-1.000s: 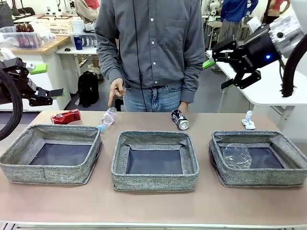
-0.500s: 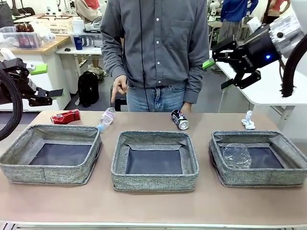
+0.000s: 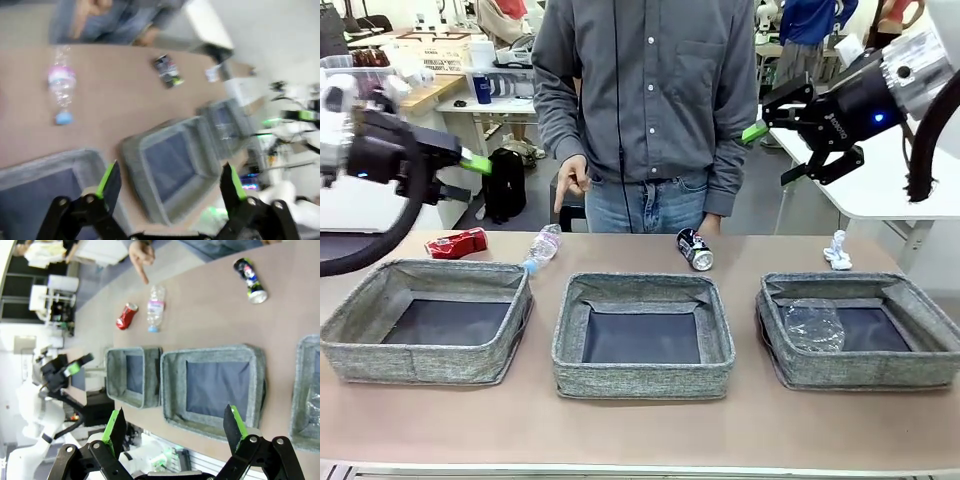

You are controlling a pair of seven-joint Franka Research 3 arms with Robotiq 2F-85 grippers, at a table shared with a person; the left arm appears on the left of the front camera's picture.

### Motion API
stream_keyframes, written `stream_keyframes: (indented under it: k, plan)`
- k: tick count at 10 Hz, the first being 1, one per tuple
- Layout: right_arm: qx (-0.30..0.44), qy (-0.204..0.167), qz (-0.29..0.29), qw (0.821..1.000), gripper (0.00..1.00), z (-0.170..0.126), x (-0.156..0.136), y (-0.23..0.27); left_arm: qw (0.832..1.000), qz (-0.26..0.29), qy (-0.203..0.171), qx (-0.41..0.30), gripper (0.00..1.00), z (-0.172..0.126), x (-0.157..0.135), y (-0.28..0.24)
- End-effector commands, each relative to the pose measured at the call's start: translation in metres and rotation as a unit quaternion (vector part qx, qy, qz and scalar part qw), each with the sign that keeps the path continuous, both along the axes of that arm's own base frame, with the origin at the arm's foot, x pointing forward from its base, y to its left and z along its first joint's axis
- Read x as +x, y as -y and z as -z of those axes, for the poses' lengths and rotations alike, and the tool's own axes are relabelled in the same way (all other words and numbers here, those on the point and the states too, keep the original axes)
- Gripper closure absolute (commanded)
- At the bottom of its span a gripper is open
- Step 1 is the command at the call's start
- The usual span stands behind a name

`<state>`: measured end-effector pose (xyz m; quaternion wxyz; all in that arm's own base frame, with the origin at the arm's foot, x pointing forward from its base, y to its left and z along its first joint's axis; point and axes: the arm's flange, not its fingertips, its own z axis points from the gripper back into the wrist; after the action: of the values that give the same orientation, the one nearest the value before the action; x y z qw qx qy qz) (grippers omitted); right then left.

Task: Sort the waste into the appropriate baskets.
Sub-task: Pick up the waste item pointed out by the person.

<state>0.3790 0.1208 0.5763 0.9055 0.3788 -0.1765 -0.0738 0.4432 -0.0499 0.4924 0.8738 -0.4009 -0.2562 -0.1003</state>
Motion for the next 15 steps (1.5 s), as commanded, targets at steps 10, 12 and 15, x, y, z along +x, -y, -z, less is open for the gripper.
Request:
stream_keyframes:
  k: [10,12,15]
  plan:
    - [-0.002,-0.007,0.002,1.000,0.00,-0.003,-0.001,0.001,0.972,-0.024,-0.166,0.163,0.00,0.055,0.130,0.055]
    - [-0.002,-0.007,0.002,1.000,0.00,-0.003,-0.001,0.001,0.954,-0.018,-0.228,0.192,0.00,0.082,0.176,0.057]
    - [-0.002,-0.007,0.002,1.000,0.00,-0.003,-0.001,0.001,0.934,-0.015,-0.267,0.235,0.00,0.122,0.209,0.073]
